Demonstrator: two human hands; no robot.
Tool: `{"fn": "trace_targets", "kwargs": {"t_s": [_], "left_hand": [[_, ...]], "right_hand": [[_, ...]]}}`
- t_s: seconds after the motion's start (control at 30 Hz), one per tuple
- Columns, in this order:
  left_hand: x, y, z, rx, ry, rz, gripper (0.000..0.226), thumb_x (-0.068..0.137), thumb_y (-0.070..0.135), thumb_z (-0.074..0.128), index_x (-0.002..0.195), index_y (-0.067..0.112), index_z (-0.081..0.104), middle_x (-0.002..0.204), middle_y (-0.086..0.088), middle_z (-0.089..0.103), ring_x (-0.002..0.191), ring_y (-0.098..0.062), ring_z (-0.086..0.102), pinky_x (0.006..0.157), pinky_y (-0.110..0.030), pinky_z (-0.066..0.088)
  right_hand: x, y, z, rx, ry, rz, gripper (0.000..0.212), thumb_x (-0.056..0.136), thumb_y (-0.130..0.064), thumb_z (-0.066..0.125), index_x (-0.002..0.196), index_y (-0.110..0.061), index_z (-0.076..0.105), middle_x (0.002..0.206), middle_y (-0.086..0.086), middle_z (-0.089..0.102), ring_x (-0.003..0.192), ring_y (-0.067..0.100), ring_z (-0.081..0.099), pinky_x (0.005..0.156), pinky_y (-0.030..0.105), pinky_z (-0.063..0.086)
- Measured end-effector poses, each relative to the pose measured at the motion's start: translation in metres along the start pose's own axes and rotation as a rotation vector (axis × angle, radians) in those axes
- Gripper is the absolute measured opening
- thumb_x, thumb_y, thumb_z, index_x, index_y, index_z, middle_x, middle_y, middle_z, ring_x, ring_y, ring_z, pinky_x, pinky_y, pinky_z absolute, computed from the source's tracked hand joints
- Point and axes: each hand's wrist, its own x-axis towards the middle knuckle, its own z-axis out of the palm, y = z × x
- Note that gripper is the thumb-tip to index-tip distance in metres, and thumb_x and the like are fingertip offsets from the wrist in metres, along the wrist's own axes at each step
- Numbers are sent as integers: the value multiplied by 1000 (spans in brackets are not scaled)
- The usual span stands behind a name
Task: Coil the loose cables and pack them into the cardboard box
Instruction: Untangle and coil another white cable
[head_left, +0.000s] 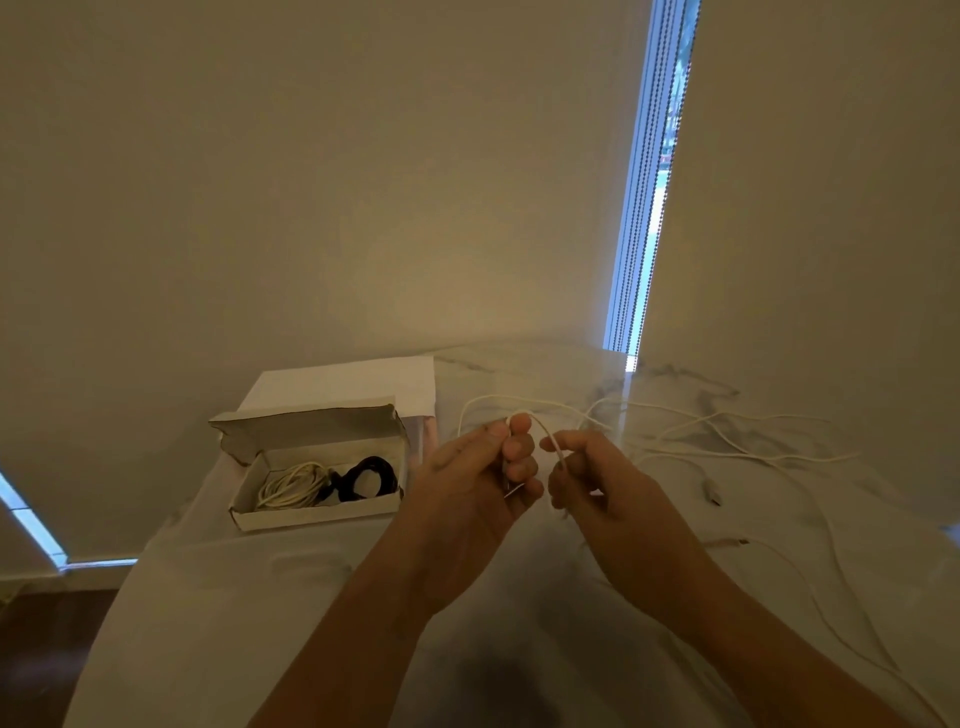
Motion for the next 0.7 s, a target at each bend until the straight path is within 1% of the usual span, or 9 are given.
{"fn": "trace_targets", "kwargs": {"t_s": [0.1, 0.17, 0.23, 0.33, 0.4, 0.47, 0.53, 0.63, 0.7], "left_hand": [[-2, 3, -3, -5, 8, 56, 25, 100, 21, 44, 110, 6, 61, 78, -2, 54, 69, -11, 53, 79, -30, 47], [-2, 3, -4, 2, 42, 94, 26, 101, 19, 43, 112, 6, 63, 81, -3, 57, 72, -11, 57, 82, -30, 49], [-3, 3, -3, -25, 82, 126, 27, 103, 17, 42, 114, 5, 63, 83, -3, 60, 73, -11, 59, 81, -29, 53], [-2, 10, -7, -121, 145, 195, 29, 104, 14, 41, 122, 1, 60, 85, -4, 61, 74, -10, 60, 79, -26, 55], [-2, 16, -12, -164, 173, 262, 31, 104, 11, 42, 127, -1, 58, 87, -5, 61, 75, -9, 61, 81, -25, 55], [-2, 21, -17, -181, 212, 312, 30, 103, 8, 42, 127, -1, 59, 91, -5, 65, 74, -8, 64, 81, -25, 56], [-2, 23, -18, -188, 247, 341, 28, 102, 7, 44, 122, -1, 61, 100, -6, 71, 78, -8, 66, 81, -25, 57], [-2, 26, -17, -207, 284, 387, 26, 101, 8, 46, 118, 0, 64, 100, -7, 74, 86, -12, 71, 81, -26, 58], [-3, 29, -17, -196, 309, 416, 24, 100, 7, 47, 115, 1, 65, 101, -8, 76, 92, -15, 73, 83, -28, 59]], "right_hand": [[-7, -6, 5, -63, -31, -27, 33, 97, -27, 51, 124, -45, 44, 83, -11, 64, 77, 7, 62, 72, 24, 56], [-10, -14, 7, -80, -41, -35, 39, 98, -31, 50, 133, -42, 41, 90, -16, 62, 83, 0, 59, 73, 14, 50], [-13, -21, 8, -94, -63, -36, 46, 98, -34, 49, 139, -44, 33, 90, -21, 57, 89, -6, 54, 75, 5, 43], [-20, -31, 5, -142, -119, -72, 54, 98, -36, 47, 144, -49, 21, 80, -22, 51, 83, 0, 55, 72, 8, 43], [-24, -36, 5, -213, -181, -94, 55, 99, -39, 44, 148, -48, 19, 84, -23, 50, 77, 2, 55, 68, 11, 42], [-26, -39, 6, -281, -179, -134, 51, 99, -43, 42, 148, -45, 26, 82, -24, 47, 72, 2, 54, 65, 14, 42], [-28, -42, 6, -374, -141, -178, 46, 97, -47, 40, 143, -42, 38, 70, -27, 40, 59, 2, 49, 58, 14, 41], [-31, -49, 1, -479, -136, -208, 40, 94, -52, 40, 130, -39, 52, 61, -24, 37, 45, -2, 37, 48, 8, 32], [-32, -53, -1, -486, -150, -232, 38, 93, -53, 39, 126, -40, 53, 62, -22, 40, 45, 0, 42, 46, 13, 41]]}}
